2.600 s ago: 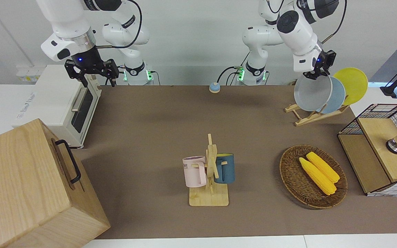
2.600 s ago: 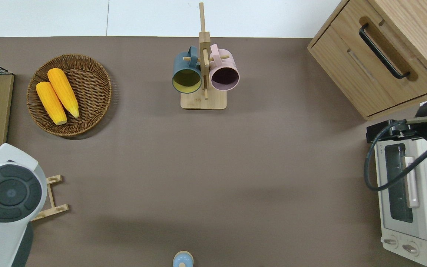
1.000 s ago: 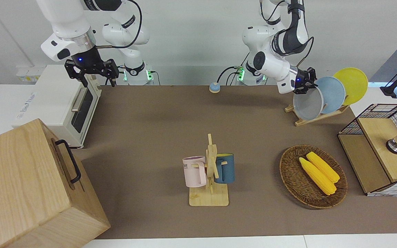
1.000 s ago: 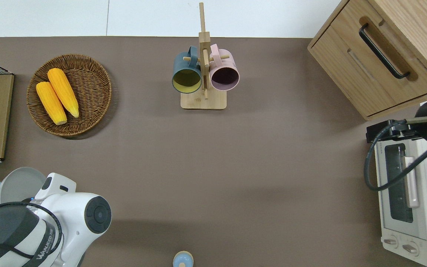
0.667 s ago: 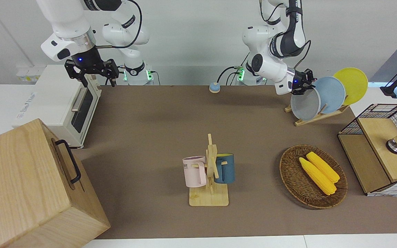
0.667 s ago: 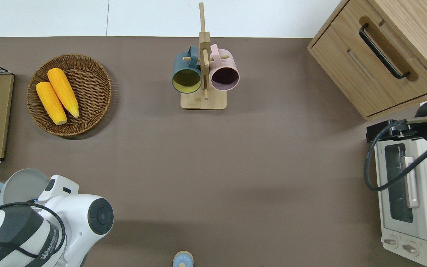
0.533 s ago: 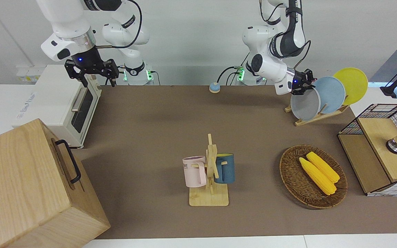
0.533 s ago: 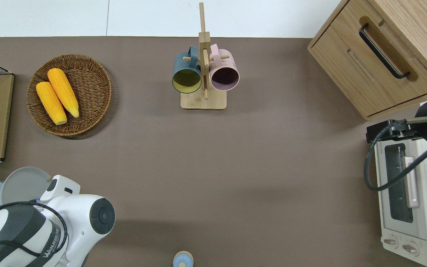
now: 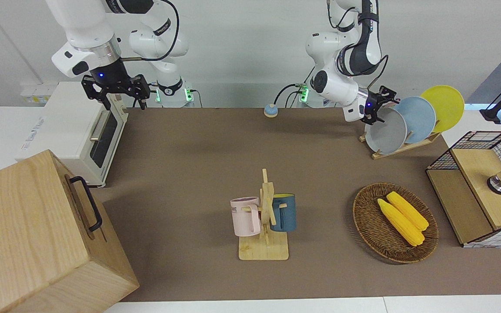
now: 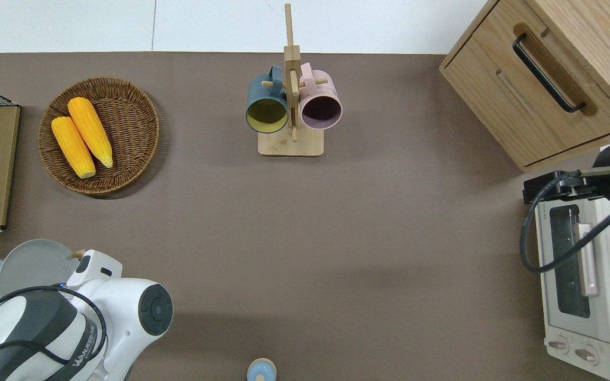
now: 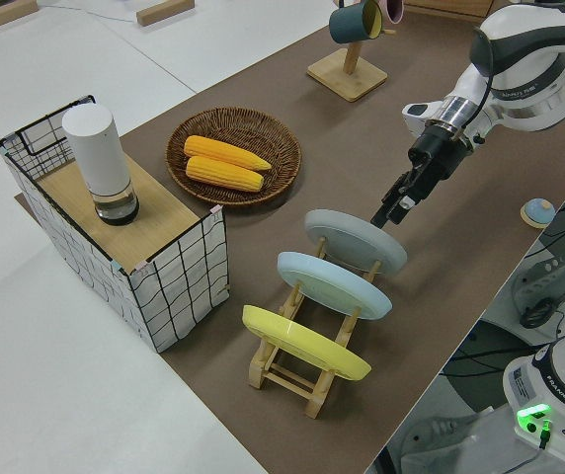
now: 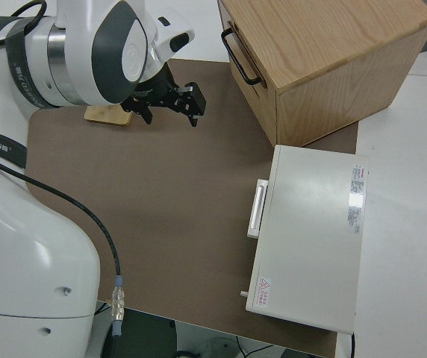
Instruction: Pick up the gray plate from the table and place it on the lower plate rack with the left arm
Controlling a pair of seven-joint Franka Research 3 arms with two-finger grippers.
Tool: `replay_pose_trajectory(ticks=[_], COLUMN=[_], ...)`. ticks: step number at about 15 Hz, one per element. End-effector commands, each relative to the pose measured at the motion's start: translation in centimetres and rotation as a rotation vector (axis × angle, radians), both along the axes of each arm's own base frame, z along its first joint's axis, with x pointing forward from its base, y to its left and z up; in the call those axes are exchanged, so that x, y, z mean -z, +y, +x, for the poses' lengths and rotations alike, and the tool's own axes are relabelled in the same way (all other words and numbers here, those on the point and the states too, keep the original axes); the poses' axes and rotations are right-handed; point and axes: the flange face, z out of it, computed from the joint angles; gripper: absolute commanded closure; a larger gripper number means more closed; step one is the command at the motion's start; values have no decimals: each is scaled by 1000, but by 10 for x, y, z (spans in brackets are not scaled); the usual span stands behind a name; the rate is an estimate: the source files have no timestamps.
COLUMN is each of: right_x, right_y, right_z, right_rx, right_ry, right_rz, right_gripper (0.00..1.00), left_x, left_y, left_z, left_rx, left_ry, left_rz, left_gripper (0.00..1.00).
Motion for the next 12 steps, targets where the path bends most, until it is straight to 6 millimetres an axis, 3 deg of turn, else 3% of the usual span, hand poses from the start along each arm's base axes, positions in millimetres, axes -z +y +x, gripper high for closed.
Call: replay_pose_trajectory(ticks=[1,6,10,12], right_x=[-3,-3,-3,-3], right_y=[1,1,1,1], right_z=[0,0,0,0], right_rx=[2,2,2,2], right_ry=[-4,-5,-4,-5], right_rz=[3,3,3,3], right_gripper=[17,17,17,17], left_x=[-13,-59,-118,-142], left_y=[-19,-55,-90,-98], left_z=[18,64,96,99], left_rx=[-1,-94,-121,-89], left_ry=[-33,16,13,82], left_rz=[-36,-259,-502,-575], left_gripper=[0,0,0,0])
